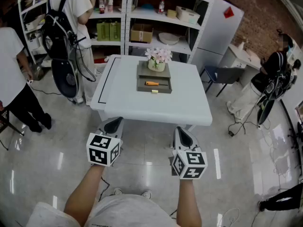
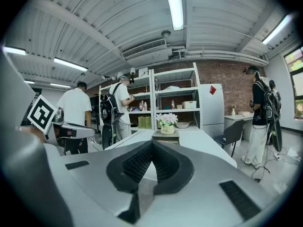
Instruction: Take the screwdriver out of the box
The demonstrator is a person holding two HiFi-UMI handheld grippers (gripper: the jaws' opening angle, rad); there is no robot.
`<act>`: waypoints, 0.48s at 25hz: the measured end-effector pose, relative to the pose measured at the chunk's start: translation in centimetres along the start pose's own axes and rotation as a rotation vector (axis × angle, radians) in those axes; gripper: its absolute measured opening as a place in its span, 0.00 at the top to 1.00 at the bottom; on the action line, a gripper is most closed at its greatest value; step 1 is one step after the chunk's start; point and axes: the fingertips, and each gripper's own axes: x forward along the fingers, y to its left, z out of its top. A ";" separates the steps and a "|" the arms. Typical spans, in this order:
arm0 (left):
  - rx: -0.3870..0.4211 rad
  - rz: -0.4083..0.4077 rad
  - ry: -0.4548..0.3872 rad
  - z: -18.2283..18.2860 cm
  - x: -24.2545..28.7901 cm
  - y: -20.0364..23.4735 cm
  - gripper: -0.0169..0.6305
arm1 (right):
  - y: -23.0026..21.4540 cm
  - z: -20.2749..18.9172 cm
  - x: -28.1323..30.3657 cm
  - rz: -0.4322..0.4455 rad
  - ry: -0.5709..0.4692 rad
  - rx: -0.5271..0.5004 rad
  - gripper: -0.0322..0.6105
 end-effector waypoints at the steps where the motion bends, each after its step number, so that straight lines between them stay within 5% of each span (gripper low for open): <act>1: 0.001 0.000 -0.001 0.1 0.1 -0.2 0.97 | -0.2 0.1 0.0 0.002 -0.001 0.000 0.94; 12: -0.001 0.000 0.007 0.2 2.0 -2.8 0.96 | -2.5 0.0 -0.1 0.040 0.005 -0.006 0.94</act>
